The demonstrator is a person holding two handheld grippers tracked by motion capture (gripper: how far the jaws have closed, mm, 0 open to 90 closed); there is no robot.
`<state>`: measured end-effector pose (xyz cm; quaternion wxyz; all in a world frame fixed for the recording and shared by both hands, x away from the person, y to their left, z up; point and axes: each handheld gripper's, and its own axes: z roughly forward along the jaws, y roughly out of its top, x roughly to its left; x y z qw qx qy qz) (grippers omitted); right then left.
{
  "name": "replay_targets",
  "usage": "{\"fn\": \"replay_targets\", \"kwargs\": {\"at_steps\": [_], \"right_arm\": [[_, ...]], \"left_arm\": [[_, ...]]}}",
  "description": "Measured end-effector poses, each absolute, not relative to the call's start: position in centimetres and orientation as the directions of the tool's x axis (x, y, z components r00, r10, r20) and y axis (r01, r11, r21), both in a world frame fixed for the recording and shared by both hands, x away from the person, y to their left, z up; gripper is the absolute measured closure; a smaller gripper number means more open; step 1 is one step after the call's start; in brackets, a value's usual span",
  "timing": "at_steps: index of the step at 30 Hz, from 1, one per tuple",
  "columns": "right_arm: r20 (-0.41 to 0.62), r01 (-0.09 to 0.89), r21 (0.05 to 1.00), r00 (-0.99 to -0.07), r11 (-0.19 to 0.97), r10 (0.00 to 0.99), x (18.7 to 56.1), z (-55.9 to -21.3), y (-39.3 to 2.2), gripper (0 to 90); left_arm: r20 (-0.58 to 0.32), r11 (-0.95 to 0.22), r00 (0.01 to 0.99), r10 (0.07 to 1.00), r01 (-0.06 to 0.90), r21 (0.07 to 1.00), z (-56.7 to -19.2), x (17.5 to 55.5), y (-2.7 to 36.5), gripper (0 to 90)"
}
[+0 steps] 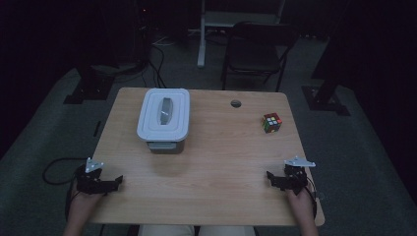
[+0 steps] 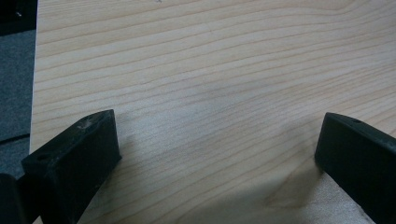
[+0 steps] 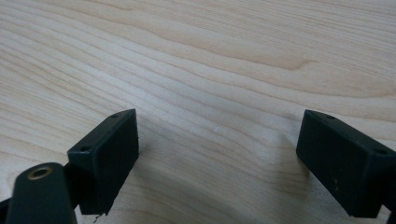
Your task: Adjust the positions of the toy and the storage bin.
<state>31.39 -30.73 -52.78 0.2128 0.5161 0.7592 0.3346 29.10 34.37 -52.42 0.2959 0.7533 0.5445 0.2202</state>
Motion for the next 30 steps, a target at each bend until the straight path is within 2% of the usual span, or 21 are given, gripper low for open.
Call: {"fn": "replay_targets", "kwargs": {"at_steps": [14, 23, 30], "right_arm": [[0.008, 0.641, 0.724, -0.376, 0.254, 0.926, 31.4, -52.8, -30.6, 12.8], [0.010, 0.657, 0.726, -0.302, 0.201, 0.953, 31.7, -52.8, -29.7, 13.7], [-0.007, 0.644, 0.728, -0.338, 0.237, 0.941, 32.2, -52.5, -28.3, 13.3]], "left_arm": [[0.008, -0.232, 0.311, 0.950, 0.689, 0.687, -52.4, 29.2, 34.4, 0.6], [0.013, -0.236, 0.309, 0.951, 0.697, 0.677, -52.3, 29.6, 34.0, 0.6], [0.003, -0.247, 0.334, 0.942, 0.689, 0.681, -51.9, 30.2, 33.5, 0.6]]}}
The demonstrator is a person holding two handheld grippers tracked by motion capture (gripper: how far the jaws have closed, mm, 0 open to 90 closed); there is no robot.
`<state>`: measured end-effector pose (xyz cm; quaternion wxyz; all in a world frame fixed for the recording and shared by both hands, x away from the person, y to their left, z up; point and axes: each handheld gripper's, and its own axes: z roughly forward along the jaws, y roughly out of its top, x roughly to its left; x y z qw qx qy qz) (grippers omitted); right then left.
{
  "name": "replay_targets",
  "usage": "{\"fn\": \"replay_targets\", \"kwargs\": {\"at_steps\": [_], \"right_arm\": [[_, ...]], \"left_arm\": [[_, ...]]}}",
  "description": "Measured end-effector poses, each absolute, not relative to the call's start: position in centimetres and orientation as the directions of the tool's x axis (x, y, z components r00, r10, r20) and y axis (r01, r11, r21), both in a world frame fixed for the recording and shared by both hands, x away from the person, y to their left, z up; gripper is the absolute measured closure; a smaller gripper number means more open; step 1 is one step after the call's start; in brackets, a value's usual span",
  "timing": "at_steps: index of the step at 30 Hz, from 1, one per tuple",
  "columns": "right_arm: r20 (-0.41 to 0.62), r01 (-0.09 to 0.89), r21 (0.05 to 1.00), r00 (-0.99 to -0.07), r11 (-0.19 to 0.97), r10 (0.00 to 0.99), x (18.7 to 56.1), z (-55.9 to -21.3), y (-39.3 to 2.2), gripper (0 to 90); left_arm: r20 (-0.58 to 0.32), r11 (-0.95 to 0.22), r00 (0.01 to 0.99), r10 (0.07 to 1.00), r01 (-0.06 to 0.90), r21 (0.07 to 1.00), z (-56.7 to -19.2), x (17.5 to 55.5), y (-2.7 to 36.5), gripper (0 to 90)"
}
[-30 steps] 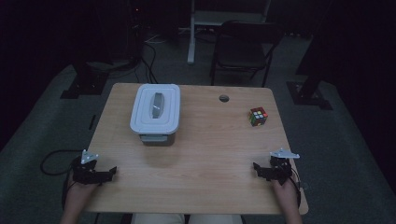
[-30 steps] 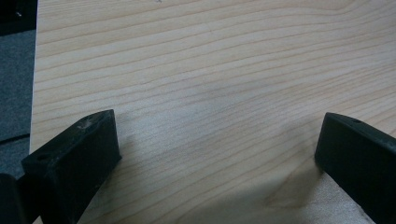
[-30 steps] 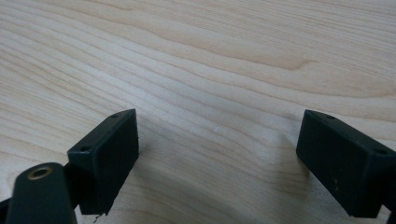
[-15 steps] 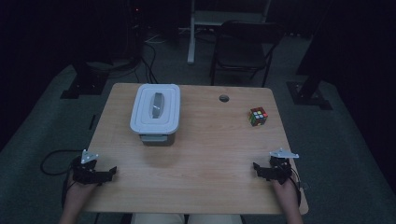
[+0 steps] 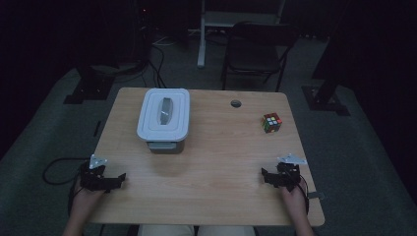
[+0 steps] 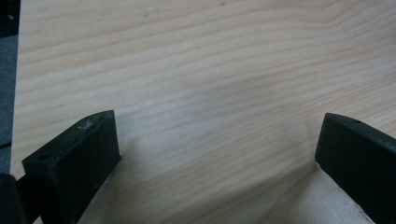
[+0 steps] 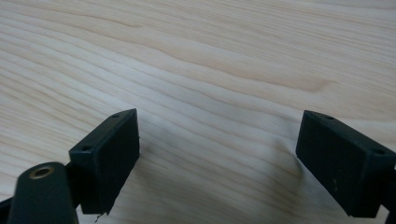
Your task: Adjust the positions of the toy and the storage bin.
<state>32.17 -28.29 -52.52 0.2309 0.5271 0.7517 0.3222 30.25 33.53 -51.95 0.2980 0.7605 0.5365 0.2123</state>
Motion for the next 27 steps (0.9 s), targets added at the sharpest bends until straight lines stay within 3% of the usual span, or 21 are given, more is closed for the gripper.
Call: {"fn": "replay_targets", "kwargs": {"at_steps": [27], "right_arm": [[0.018, 0.583, 0.752, -0.483, 0.307, 0.875, 36.6, -50.9, -20.7, 13.3]], "left_arm": [[-0.058, -0.252, 0.401, 0.914, 0.676, 0.693, -50.4, 33.7, 32.0, 0.6]]}}
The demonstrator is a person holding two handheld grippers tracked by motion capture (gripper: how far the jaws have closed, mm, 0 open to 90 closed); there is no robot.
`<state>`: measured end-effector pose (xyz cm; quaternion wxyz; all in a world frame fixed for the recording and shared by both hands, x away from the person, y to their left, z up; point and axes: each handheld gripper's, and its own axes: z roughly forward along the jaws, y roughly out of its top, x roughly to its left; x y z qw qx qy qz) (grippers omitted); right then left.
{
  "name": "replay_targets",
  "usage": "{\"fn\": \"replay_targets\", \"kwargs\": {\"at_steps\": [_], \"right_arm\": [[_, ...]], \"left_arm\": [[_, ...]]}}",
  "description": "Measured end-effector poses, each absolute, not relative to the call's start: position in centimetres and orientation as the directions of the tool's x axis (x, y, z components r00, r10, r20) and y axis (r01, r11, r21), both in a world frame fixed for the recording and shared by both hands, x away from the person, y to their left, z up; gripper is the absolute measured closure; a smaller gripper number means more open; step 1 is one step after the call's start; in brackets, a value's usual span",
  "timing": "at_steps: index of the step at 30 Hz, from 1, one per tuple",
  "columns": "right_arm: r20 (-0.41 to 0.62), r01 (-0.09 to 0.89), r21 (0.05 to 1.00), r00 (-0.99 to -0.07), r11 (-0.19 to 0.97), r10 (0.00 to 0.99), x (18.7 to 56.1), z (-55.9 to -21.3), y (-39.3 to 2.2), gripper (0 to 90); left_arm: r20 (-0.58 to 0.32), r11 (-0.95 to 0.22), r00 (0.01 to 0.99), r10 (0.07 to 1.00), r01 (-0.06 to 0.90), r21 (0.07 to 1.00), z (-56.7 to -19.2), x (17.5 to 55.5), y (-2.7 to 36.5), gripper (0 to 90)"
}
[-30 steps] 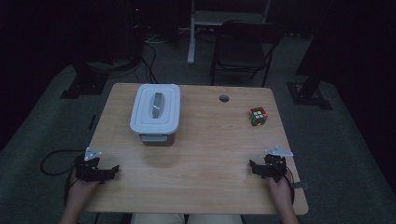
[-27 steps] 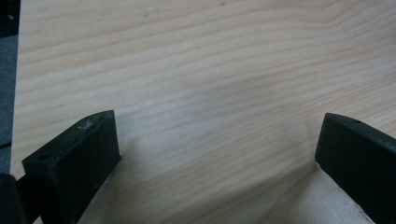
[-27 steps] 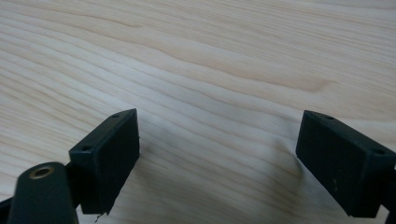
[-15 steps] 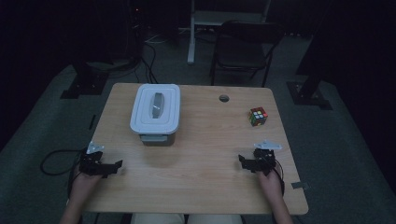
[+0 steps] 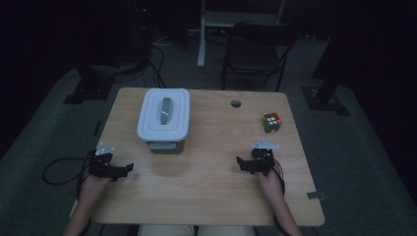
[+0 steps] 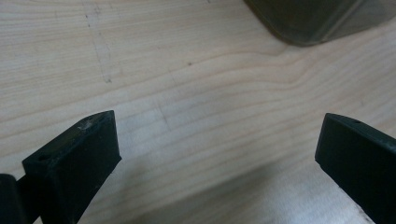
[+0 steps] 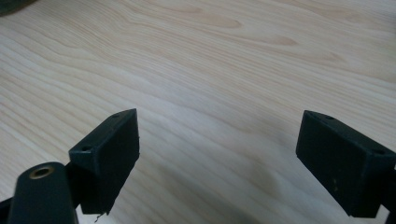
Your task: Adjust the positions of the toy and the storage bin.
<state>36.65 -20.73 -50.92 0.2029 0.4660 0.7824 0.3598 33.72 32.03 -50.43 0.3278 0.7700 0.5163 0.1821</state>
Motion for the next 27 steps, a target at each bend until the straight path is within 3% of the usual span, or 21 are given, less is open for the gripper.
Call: {"fn": "replay_targets", "kwargs": {"at_steps": [13, 27], "right_arm": [[0.043, 0.561, 0.768, -0.528, 0.310, 0.848, 39.3, -50.9, -16.7, 13.3], [0.082, 0.558, 0.772, -0.561, 0.304, 0.824, 42.6, -51.2, -11.9, 13.4]], "left_arm": [[-0.049, -0.275, 0.433, 0.900, 0.651, 0.708, -50.1, 36.4, 31.4, 0.6], [-0.113, -0.234, 0.445, 0.888, 0.650, 0.723, -50.0, 39.3, 31.6, 0.6]]}}
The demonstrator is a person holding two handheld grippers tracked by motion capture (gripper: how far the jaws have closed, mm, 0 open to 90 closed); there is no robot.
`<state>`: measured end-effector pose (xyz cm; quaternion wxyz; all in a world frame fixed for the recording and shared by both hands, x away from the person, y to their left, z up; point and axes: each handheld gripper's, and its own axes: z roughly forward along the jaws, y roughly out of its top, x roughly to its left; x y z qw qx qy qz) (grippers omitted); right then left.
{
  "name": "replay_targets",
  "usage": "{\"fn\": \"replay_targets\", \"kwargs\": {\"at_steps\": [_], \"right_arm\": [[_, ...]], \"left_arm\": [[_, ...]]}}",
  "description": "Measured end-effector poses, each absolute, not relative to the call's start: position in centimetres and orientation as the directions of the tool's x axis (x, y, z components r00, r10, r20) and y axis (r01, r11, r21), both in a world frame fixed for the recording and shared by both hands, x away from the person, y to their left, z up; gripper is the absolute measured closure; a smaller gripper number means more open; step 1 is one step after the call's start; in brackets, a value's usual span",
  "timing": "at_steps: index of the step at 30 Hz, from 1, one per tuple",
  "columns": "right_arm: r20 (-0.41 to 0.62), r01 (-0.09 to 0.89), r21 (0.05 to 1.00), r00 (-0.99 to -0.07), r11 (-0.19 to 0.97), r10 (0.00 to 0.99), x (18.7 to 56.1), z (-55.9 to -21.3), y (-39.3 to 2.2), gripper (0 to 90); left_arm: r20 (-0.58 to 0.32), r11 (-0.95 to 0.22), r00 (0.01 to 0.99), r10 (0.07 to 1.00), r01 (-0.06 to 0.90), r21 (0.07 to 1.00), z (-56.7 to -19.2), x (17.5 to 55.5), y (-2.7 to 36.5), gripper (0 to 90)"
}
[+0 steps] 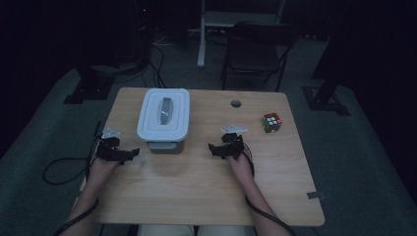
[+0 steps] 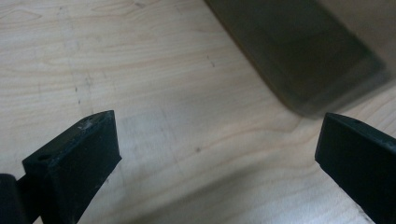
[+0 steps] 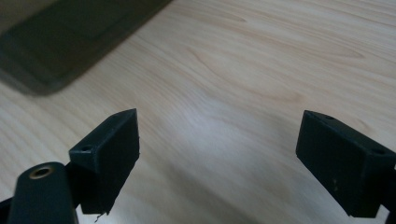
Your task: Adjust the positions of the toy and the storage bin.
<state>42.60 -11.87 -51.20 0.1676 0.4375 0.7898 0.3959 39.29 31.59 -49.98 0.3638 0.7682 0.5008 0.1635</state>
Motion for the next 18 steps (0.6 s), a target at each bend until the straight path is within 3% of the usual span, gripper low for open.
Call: {"fn": "replay_targets", "kwargs": {"at_steps": [18], "right_arm": [[0.110, 0.552, 0.786, -0.567, 0.277, 0.817, 46.9, -50.8, -7.5, 13.7]], "left_arm": [[-0.113, -0.178, 0.391, 0.913, 0.633, 0.753, -49.1, 44.3, 32.0, 0.6]]}}
